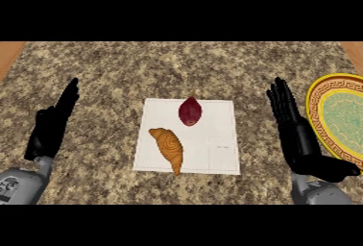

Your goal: Pick the pear from the placemat and place it in the plate

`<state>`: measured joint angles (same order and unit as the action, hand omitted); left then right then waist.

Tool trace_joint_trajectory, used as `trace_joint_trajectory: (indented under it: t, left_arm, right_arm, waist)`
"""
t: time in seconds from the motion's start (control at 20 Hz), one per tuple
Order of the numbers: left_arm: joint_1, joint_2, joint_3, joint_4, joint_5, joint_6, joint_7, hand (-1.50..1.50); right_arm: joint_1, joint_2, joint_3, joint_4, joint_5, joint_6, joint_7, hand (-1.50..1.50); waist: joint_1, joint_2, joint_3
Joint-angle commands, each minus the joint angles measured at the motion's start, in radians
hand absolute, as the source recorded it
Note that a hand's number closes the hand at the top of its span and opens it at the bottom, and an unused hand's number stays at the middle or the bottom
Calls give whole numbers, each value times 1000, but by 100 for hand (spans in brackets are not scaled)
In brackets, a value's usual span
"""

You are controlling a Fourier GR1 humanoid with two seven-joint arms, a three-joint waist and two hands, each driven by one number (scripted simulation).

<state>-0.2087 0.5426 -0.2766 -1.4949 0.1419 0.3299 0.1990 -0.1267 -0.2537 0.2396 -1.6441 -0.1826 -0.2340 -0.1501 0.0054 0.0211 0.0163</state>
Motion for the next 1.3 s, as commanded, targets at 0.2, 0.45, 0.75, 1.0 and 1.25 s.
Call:
trace_joint_trajectory:
  t: [0.2, 0.45, 0.75, 1.0, 1.25]
  left_arm:
    - [-26, -74, 26, 15, 70, -38, -34, 0]
    - [18, -116, 40, 35, 129, -65, -55, 0]
    - [-5, -159, 49, 96, 138, -89, -66, 0]
    - [-2, -153, 73, 74, 116, -71, -41, 0]
    - [38, -150, 97, 85, 116, -132, -81, 0]
  right_arm:
    - [-311, -6, -26, 303, -230, 314, 185, 150]
    - [-331, 2, -102, 512, -46, 121, 9, -150]
    - [-509, -38, -35, 853, 4, 446, -176, -150]
    - [-573, -13, 49, 979, 154, 457, -244, -150]
    - [-702, -31, 40, 1081, 215, 518, -207, -150]
  waist:
    - [82, 9, -16]
    - [64, 7, -14]
    - [41, -4, -15]
    - [25, -14, -15]
    - [17, -16, -16]
